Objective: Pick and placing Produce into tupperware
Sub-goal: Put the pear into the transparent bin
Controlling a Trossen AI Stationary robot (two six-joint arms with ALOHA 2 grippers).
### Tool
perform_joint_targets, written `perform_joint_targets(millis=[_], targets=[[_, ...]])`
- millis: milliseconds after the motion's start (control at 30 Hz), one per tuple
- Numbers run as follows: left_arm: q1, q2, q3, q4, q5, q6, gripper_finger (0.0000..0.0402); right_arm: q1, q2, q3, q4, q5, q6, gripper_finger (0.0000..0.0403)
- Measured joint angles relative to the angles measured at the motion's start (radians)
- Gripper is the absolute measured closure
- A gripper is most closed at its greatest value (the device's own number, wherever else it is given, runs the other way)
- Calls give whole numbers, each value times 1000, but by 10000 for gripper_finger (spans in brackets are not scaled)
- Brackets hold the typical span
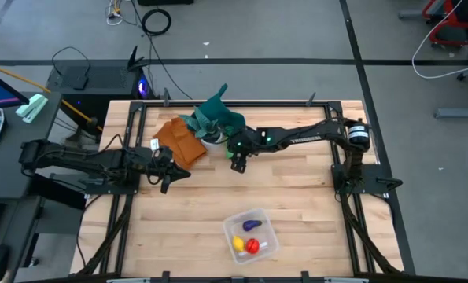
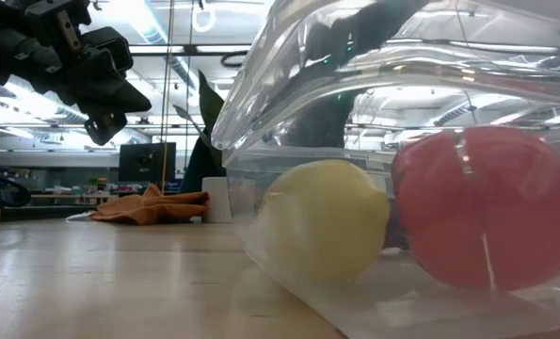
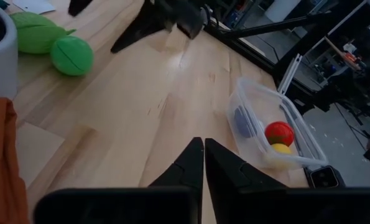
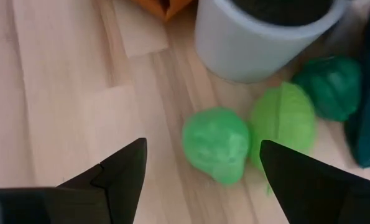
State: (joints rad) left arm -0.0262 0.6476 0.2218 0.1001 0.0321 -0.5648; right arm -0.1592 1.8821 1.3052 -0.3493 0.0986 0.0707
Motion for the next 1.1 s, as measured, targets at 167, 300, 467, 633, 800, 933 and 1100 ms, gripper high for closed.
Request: perform_joint_targets(millis=[167, 300, 467, 633, 800, 933, 1100], targets=[[0, 0, 0, 1, -2, 0, 380, 3, 48, 0, 17, 2, -15, 126], [0, 0, 0, 1, -2, -1, 387, 3, 84, 0, 21, 31, -32, 127], [0, 0, 0, 0, -2, -1, 389, 2, 102, 0, 47, 47, -21, 128], [0, 0, 0, 1, -2, 0, 381, 2, 105, 0, 66, 50, -19, 129], [0, 0, 0, 0, -5, 0, 378, -3, 105, 0, 83, 50, -11, 135], [0, 0, 0, 0, -5, 0, 385, -3, 105, 0, 85, 44, -11, 139], [0, 0, 0, 0, -5, 0, 389, -4, 105, 0, 85, 41, -11, 140]])
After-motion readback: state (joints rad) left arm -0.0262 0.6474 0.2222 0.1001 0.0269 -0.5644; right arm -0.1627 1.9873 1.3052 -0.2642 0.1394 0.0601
